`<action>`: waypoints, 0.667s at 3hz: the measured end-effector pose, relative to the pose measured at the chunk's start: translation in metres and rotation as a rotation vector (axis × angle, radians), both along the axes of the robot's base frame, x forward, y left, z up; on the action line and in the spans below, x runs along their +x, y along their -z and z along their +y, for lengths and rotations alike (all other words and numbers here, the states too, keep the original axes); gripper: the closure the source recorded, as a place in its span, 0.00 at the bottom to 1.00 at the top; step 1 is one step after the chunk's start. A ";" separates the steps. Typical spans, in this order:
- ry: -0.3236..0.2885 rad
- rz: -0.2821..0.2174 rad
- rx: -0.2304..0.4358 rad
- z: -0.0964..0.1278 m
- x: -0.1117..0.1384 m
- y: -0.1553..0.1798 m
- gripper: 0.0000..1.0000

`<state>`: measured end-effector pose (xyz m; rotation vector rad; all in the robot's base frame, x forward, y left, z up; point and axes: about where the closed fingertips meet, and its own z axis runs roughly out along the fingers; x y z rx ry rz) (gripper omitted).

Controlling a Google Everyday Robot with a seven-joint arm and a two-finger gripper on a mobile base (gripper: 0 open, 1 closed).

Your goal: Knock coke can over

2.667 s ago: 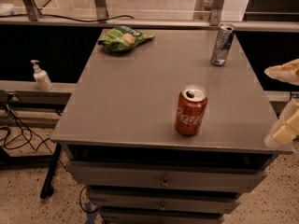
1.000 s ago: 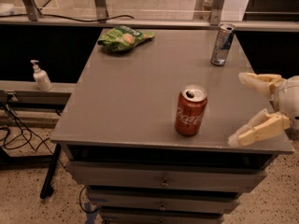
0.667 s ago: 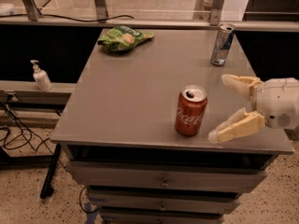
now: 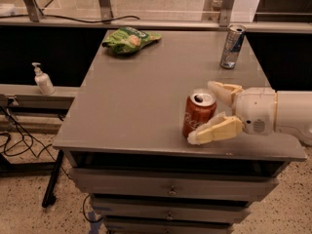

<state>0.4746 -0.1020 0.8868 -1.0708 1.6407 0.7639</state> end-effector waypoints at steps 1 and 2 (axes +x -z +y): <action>0.009 -0.025 0.047 0.016 0.019 -0.006 0.00; 0.010 -0.058 0.082 0.033 0.045 -0.011 0.00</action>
Offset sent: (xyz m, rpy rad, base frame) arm 0.0777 0.0474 0.0154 0.1255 -0.0941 -0.0193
